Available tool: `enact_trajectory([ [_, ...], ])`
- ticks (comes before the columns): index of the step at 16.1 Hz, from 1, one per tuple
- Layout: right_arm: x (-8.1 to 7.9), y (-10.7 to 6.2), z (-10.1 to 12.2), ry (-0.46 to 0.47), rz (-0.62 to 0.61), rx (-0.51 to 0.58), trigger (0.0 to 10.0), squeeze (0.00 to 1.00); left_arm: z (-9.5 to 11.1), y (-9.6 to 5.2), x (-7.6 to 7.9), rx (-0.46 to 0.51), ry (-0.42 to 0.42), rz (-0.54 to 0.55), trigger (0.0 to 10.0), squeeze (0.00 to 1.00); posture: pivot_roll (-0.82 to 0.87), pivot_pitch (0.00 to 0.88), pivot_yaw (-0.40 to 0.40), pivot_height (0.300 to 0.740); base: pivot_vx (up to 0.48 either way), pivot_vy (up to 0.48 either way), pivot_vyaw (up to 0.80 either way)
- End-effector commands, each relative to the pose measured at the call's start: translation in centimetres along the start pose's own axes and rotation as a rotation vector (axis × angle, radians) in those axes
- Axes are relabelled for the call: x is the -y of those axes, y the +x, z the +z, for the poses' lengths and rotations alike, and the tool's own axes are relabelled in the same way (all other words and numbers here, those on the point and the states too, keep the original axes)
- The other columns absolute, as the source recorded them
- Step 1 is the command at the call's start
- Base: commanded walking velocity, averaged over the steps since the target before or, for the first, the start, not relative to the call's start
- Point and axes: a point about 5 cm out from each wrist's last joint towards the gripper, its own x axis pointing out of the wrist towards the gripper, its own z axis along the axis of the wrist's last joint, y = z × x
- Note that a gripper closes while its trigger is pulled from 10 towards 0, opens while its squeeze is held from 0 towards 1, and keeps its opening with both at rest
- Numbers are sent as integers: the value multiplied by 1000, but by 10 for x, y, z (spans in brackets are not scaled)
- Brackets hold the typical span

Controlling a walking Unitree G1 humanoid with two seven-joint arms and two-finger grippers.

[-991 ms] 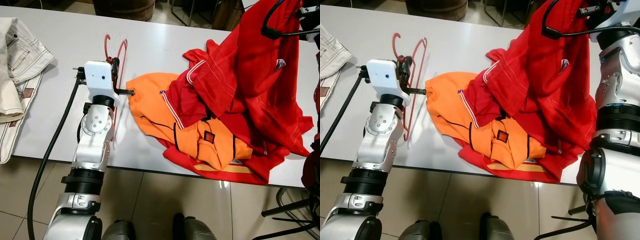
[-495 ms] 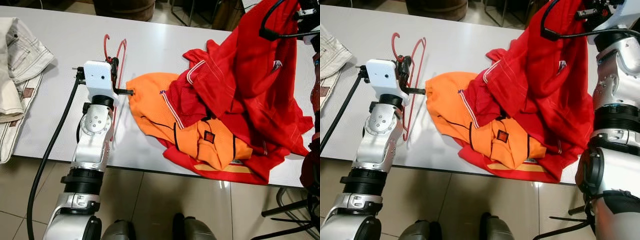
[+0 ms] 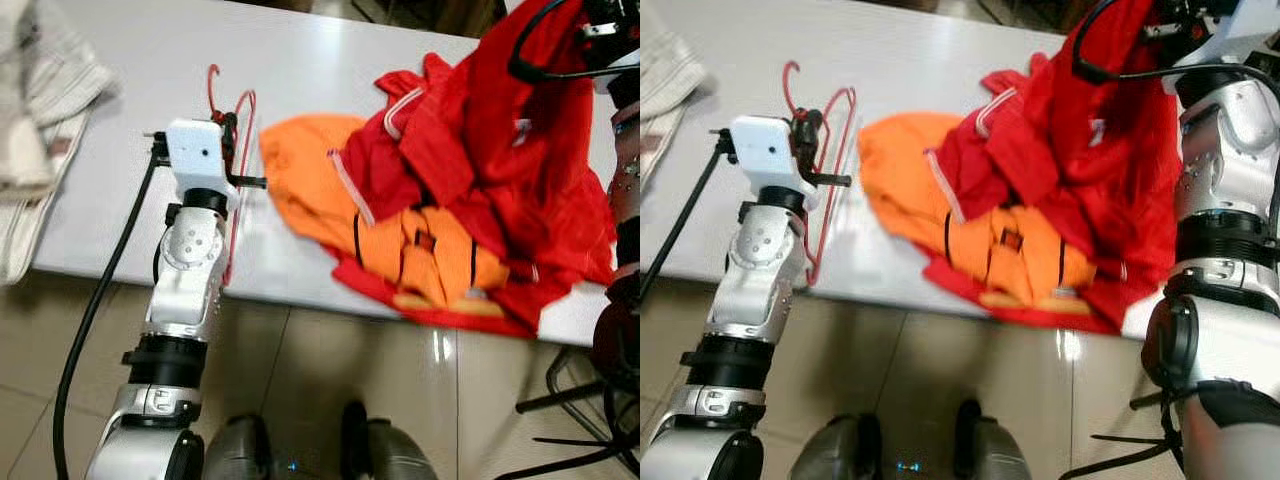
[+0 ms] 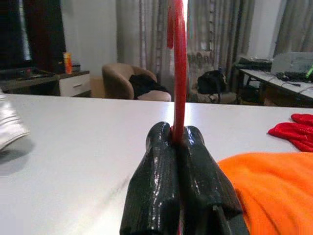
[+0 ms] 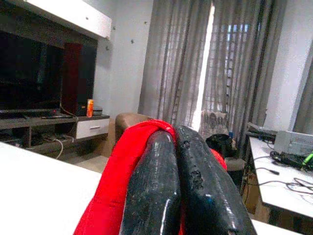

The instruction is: Hang hanger

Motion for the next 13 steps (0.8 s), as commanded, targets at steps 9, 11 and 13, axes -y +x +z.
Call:
enact_trajectory([
  [9,3,-3,7,-16,-8,29,0,0,5,1,7,19,2,-27,10000,0,-137,131,-49,740,-335,0,0],
  [11,2,-2,8,-19,-4,32,0,0,5,1,8,20,2,-28,10000,0,-139,130,-51,740,-330,0,0],
  [13,2,-1,11,-24,5,36,0,0,6,1,9,22,0,-31,10000,0,-142,128,-52,740,-330,0,0],
])
